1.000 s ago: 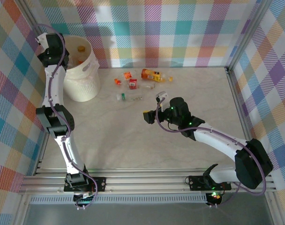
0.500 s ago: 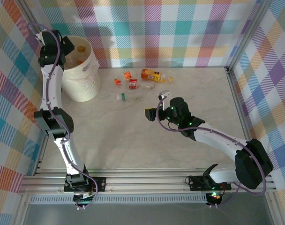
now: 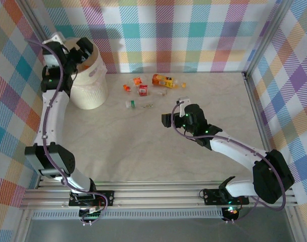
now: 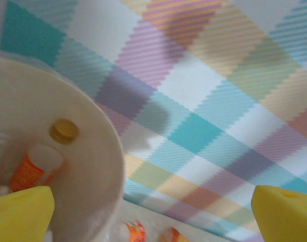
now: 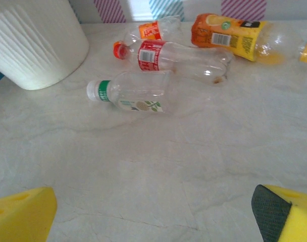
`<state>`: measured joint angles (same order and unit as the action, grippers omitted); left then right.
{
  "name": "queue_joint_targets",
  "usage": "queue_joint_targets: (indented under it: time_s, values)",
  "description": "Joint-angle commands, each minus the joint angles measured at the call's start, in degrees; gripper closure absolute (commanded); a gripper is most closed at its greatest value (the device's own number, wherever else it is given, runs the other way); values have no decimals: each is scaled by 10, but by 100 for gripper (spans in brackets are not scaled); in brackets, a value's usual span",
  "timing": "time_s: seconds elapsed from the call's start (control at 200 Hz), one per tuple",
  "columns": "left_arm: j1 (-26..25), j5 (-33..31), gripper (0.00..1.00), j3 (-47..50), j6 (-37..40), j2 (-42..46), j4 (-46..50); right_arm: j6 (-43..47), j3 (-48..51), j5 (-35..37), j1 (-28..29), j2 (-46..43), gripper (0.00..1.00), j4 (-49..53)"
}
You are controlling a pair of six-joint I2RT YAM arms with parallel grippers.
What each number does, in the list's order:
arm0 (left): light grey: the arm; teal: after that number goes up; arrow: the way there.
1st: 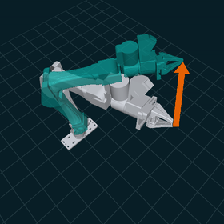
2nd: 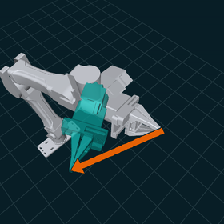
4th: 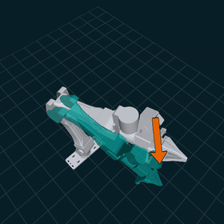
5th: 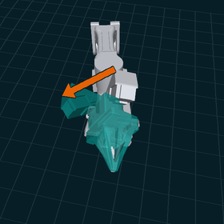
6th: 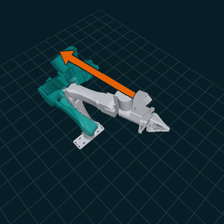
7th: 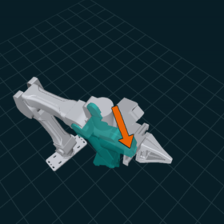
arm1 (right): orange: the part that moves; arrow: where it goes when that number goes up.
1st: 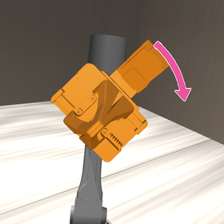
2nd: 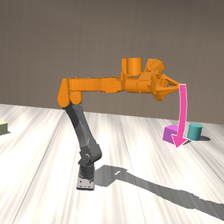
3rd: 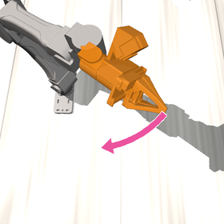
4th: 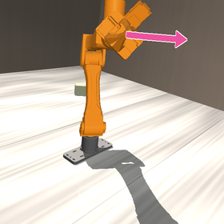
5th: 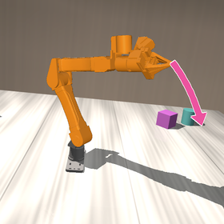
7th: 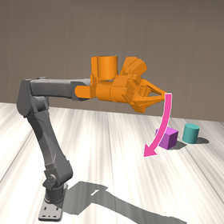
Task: Put the plastic bottles in the bin
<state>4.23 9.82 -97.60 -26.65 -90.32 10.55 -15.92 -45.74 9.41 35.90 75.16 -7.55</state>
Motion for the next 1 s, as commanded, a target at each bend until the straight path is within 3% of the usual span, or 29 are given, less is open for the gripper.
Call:
queue_joint_targets:
  time_s: [0.0, 0.2, 0.44, 0.54, 0.725, 0.84, 0.995]
  values:
    - [-5, 73, 0, 54, -46, 40, -78, -14, -21, 0, -14, -6, 0, 20]
    - [-14, 172, 0, 131, -69, 115, -78, 43, -87, -54, -58, 46, 0, 102]
    - [-28, 202, 0, 251, -67, 200, -45, 168, -195, -73, -90, 146, 0, 172]
    - [-32, 214, 0, 284, -61, 217, -20, 196, -234, -113, -120, 180, 0, 168]
    - [-34, 183, 0, 328, -14, 246, 33, 280, -334, -155, -170, 278, 0, 177]
    - [-33, 150, 0, 324, 28, 258, 92, 338, -397, -226, -200, 343, 0, 182]
    - [-34, 144, 0, 343, 25, 269, 86, 431, -499, -218, -213, 437, 0, 200]
